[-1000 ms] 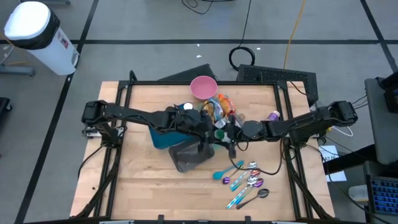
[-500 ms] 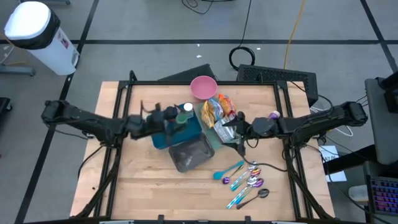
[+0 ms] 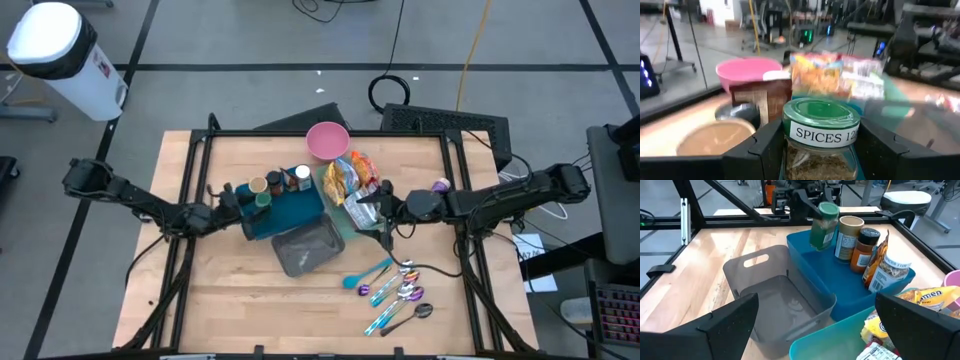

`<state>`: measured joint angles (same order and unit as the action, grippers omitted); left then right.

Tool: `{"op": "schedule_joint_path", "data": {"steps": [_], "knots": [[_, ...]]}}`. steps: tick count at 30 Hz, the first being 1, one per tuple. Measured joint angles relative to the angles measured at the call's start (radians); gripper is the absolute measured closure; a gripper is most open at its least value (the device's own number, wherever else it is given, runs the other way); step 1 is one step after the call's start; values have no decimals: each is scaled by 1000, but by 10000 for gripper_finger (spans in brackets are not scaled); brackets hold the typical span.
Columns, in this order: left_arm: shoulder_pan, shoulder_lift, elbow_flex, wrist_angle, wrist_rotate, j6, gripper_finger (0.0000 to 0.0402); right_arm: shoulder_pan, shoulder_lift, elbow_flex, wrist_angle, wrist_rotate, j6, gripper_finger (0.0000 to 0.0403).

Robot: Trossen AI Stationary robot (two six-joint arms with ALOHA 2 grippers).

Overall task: Pick & Place Food Item
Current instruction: Put the green seasoning bottle into the blue bin

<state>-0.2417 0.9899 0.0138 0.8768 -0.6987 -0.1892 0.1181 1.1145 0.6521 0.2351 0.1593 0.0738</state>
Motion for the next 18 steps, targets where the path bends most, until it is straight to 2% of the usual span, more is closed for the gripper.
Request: {"op": "schedule_joint_path", "data": {"steps": [12,18], "knots": [[1,44,3,-67,73,-105,198,0,0,0,0,1,-7,10],[1,120,3,-94,73,-180,198,0,0,0,0,2,-7,10]]}}
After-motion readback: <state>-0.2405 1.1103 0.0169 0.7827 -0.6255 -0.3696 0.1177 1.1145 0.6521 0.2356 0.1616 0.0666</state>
